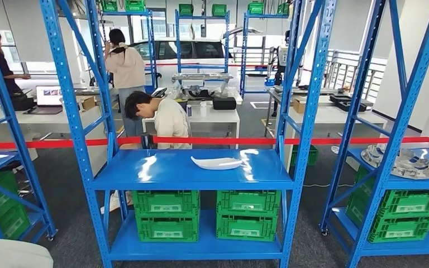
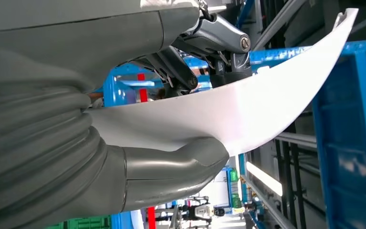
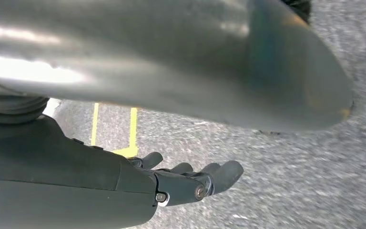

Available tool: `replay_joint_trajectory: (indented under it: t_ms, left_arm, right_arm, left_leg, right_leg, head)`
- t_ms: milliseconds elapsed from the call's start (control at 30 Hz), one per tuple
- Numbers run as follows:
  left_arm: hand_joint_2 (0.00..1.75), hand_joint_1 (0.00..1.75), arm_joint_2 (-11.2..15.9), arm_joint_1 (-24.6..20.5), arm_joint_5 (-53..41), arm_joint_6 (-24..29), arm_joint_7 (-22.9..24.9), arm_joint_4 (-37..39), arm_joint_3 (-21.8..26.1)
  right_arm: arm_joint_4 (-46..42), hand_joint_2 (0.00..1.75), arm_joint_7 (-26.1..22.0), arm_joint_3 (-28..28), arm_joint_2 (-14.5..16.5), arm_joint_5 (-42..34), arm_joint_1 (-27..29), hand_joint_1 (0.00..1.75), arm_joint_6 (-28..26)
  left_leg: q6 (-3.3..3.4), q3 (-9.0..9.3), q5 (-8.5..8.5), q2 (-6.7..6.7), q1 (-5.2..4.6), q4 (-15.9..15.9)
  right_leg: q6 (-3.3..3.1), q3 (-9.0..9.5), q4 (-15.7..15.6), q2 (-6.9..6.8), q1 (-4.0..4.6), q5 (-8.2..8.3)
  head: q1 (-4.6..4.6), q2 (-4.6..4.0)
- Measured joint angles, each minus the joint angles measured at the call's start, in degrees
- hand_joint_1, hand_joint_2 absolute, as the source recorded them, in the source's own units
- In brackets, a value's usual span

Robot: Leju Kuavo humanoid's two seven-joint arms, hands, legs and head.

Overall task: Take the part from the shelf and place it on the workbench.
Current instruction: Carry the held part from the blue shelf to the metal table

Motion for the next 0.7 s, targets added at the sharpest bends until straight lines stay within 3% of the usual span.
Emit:
replay_joint_trajectory:
  t_ms: [67, 100, 133, 167, 200, 233, 300, 333, 367, 433, 467, 500, 533, 600, 633, 667, 700]
  left_arm:
    - [1.75, 1.75, -0.32, 0.29, 0.10, -0.31, -0.03, -0.58, 0.21]
    - [1.75, 1.75, -0.56, 0.64, 0.25, -0.63, -0.04, -1.07, 0.44]
    - [1.75, 1.75, -0.83, 1.13, 0.42, -1.02, -0.04, -1.68, 0.75]
    - [1.75, 1.75, -1.16, 1.71, 0.64, -1.46, -0.02, -2.45, 1.17]
    - [1.75, 1.75, -1.56, 2.32, 0.84, -1.90, 0.04, -3.23, 1.61]
    - [1.75, 1.75, -1.99, 2.94, 0.98, -2.34, 0.11, -4.15, 2.11]
    - [1.75, 1.75, -2.94, 4.30, 1.24, -3.36, 0.01, -6.22, 3.26]
    - [1.75, 1.75, -3.45, 5.05, 1.36, -4.04, -0.20, -7.34, 3.90]
    - [1.75, 1.75, -3.96, 5.79, 1.48, -4.76, -0.50, -8.35, 4.50]
    - [1.75, 1.75, -4.97, 7.43, 1.62, -6.76, -1.24, -10.50, 5.66]
    - [1.75, 1.75, -5.39, 8.27, 1.65, -7.99, -1.55, -11.63, 6.12]
    - [1.75, 1.75, -5.77, 9.11, 1.66, -9.49, -1.83, -12.79, 6.49]
    - [1.75, 1.75, -6.14, 9.90, 1.66, -11.13, -1.98, -13.91, 6.76]
    - [1.75, 1.75, -7.12, 11.40, 2.15, -15.52, -2.10, -16.00, 7.27]
    - [1.75, 1.75, -7.69, 12.10, 2.78, -18.04, -2.10, -16.88, 7.47]
    - [1.75, 1.75, -8.23, 12.72, 3.67, -20.53, -2.11, -17.51, 7.59]
    - [1.75, 1.75, -8.67, 13.26, 4.82, -22.80, -2.11, -17.95, 7.62]
  right_arm:
    - [0.00, 0.00, 0.07, 0.16, 0.00, 0.40, -0.03, 0.00, 0.07]
    - [0.00, 0.00, 0.14, 0.26, -0.01, 0.72, -0.06, 0.00, 0.07]
    - [0.00, 0.00, 0.21, 0.35, -0.03, 1.09, -0.08, 0.00, 0.07]
    - [0.00, 0.00, 0.30, 0.45, -0.05, 1.48, -0.09, 0.00, 0.07]
    - [0.00, 0.00, 0.38, 0.59, -0.09, 1.87, -0.09, 0.00, 0.07]
    - [0.00, 0.00, 0.41, 0.79, -0.15, 2.25, -0.11, 0.00, 0.07]
    - [0.00, 0.00, 0.46, 1.37, -0.36, 3.04, -0.25, 0.00, 0.08]
    - [0.00, 0.00, 0.50, 1.67, -0.45, 3.47, -0.34, 0.00, 0.09]
    - [0.00, 0.00, 0.57, 1.92, -0.50, 3.87, -0.38, 0.00, 0.10]
    - [0.00, 0.00, 0.75, 2.49, -0.50, 4.73, -0.27, 0.00, 0.09]
    - [0.00, 0.00, 0.82, 2.78, -0.51, 5.08, -0.22, 0.00, 0.08]
    - [0.00, 0.00, 0.82, 3.03, -0.51, 5.43, -0.20, 0.00, 0.03]
    - [0.00, 0.00, 0.77, 3.21, -0.51, 5.67, -0.26, 0.00, -0.01]
    - [0.00, 0.00, 0.64, 3.46, -0.50, 5.90, -0.33, 0.00, -0.03]
    - [0.00, 0.00, 0.57, 3.55, -0.50, 5.92, -0.33, 0.00, -0.02]
    - [0.00, 0.00, 0.52, 3.61, -0.50, 5.90, -0.33, 0.00, -0.01]
    - [0.00, 0.00, 0.48, 3.62, -0.50, 5.80, -0.34, 0.00, -0.01]
  left_leg:
    - [0.45, -1.71, 1.43, 0.03, -0.23, 0.09]
    - [0.51, -2.64, 2.20, 0.04, -0.39, 0.18]
    - [0.52, -3.61, 2.93, 0.06, -0.55, 0.32]
    - [0.50, -4.64, 3.63, 0.07, -0.67, 0.52]
    - [0.45, -5.70, 4.26, 0.07, -0.72, 0.78]
    - [0.35, -6.60, 4.83, 0.08, -0.73, 1.06]
    - [-0.09, -7.71, 5.78, 0.17, -0.77, 1.42]
    - [-0.37, -7.94, 6.26, 0.27, -0.73, 1.42]
    - [-0.67, -8.05, 6.74, 0.35, -0.70, 1.29]
    - [-1.29, -8.29, 7.36, 0.27, -0.61, 1.13]
    - [-1.60, -8.66, 6.50, 0.08, -0.58, 1.71]
    - [-1.90, -9.20, 4.73, -0.12, -0.53, 3.10]
    - [-2.18, -9.97, 1.89, -0.29, -0.37, 5.79]
    - [-2.71, -11.44, -3.28, -0.36, -0.15, 12.92]
    - [-2.93, -11.64, -4.30, -0.36, -0.02, 15.83]
    - [-3.09, -11.01, -3.81, -0.36, 0.10, 16.88]
    - [-3.22, -9.42, -2.41, -0.35, 0.24, 15.92]
  right_leg:
    - [0.08, -1.67, 7.10, 0.18, 0.07, -6.02]
    - [0.00, -2.12, 10.53, 0.22, 0.14, -7.64]
    - [-0.18, -1.88, 12.59, 0.25, 0.25, -7.71]
    - [-0.46, -0.72, 12.82, 0.29, 0.44, -6.62]
    - [-0.81, 1.48, 10.97, 0.34, 0.68, -5.03]
    - [-1.23, 4.68, 7.21, 0.40, 0.99, -4.06]
    - [-1.96, 10.86, -1.48, 0.55, 1.55, -4.73]
    - [-2.21, 12.56, -4.32, 0.61, 1.77, -5.52]
    - [-2.37, 13.08, -5.59, 0.64, 1.92, -5.87]
    - [-2.78, 12.44, -6.10, 0.48, 1.86, -4.86]
    - [-3.10, 12.00, -6.32, 0.33, 1.71, -4.22]
    - [-3.40, 11.44, -6.54, 0.17, 1.53, -3.53]
    - [-3.61, 10.81, -6.56, 0.01, 1.42, -2.94]
    - [-3.69, 9.19, -6.35, -0.12, 1.40, -1.80]
    - [-3.58, 8.23, -6.18, -0.22, 1.40, -1.17]
    - [-3.44, 7.20, -5.97, -0.32, 1.37, -0.56]
    - [-3.27, 6.19, -5.69, -0.40, 1.33, 0.02]
  head:
    - [0.06, -0.01]
    - [0.05, -0.01]
    - [0.06, -0.01]
    - [0.06, -0.01]
    - [0.07, -0.01]
    - [0.08, -0.01]
    - [0.09, 0.00]
    - [0.08, 0.00]
    - [0.08, 0.00]
    - [0.08, -0.01]
    - [0.07, -0.01]
    - [0.04, -0.01]
    - [0.02, -0.01]
    - [0.00, -0.01]
    - [0.00, -0.01]
    - [0.00, -0.01]
    - [0.00, -0.01]
